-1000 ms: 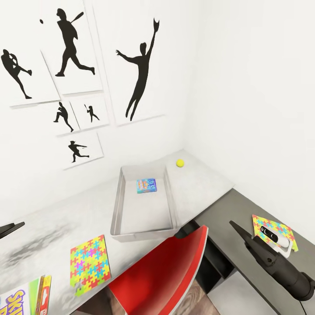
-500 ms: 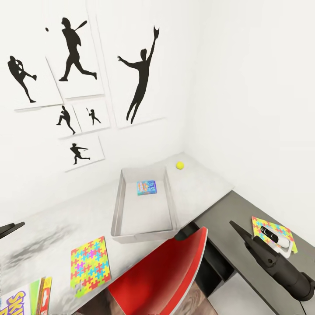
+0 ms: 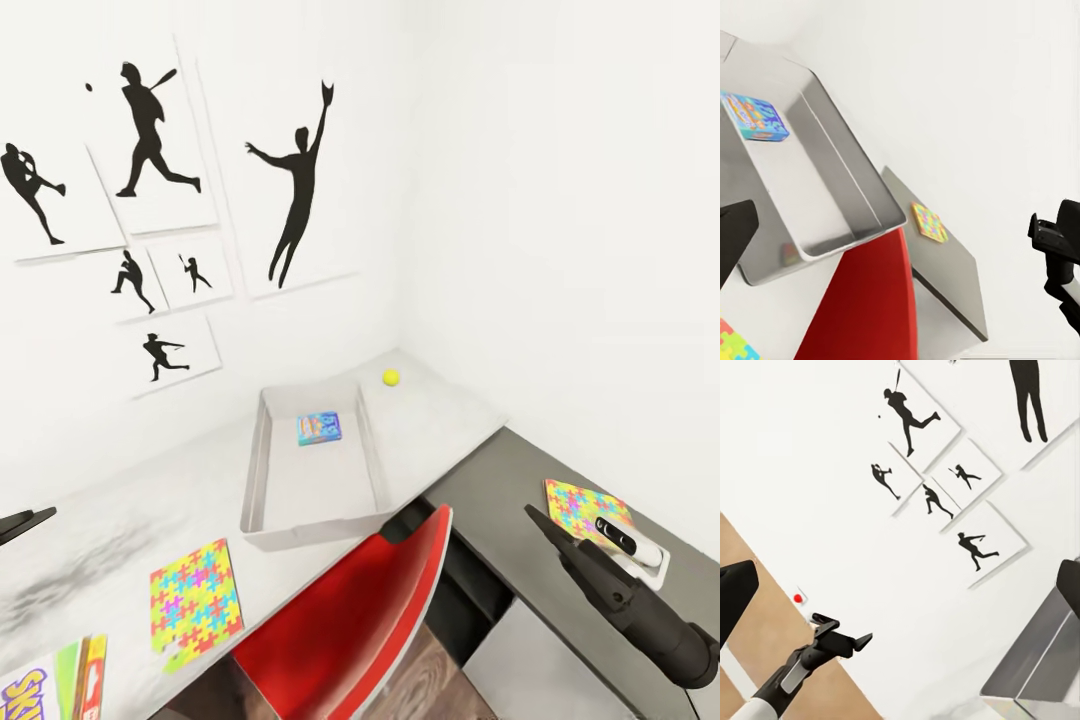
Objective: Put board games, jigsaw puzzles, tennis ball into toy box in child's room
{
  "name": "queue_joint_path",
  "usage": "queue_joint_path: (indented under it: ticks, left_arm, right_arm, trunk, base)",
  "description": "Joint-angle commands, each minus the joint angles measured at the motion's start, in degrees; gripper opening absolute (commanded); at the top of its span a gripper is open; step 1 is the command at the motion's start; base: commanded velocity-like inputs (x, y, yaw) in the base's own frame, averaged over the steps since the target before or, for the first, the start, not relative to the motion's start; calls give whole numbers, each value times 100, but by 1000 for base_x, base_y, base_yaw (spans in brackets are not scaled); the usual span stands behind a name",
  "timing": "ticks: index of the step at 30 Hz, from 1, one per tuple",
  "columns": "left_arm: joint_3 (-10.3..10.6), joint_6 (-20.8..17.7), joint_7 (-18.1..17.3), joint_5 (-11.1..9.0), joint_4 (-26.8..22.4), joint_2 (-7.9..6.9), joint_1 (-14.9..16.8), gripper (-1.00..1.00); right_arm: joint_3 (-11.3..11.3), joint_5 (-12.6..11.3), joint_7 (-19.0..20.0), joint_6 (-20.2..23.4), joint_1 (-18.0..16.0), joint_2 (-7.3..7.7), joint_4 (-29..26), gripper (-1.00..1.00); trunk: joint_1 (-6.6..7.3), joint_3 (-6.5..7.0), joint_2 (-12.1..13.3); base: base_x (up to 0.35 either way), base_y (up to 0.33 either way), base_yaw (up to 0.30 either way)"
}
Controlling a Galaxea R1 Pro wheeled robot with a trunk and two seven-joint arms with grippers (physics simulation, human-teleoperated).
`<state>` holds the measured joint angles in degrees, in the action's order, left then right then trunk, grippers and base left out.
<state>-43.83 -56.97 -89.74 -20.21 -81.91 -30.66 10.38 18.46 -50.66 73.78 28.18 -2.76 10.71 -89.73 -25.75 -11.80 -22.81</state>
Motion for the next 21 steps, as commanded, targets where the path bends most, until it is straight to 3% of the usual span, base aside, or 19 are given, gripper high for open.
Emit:
queue_joint_path:
  ticks: [1,8,21]
  left_arm:
    - [-3,-61,-26,8,0,-1,3,100]
    - [-3,-55,-26,8,0,-1,1,100]
    - [-5,-43,-26,8,0,-1,2,100]
  right_arm:
    - [0,-23,3,56,-5,1,-1,100]
    - [0,-23,-4,56,-5,2,-1,100]
    - [0,-23,-21,56,-5,1,-1,100]
  trunk:
    - [-3,-2,-11]
    - [-3,58,-11]
    - [-3,170,-11]
  base:
    - [-9,104,-190]
    - [-2,129,-194]
    - [0,14,-195]
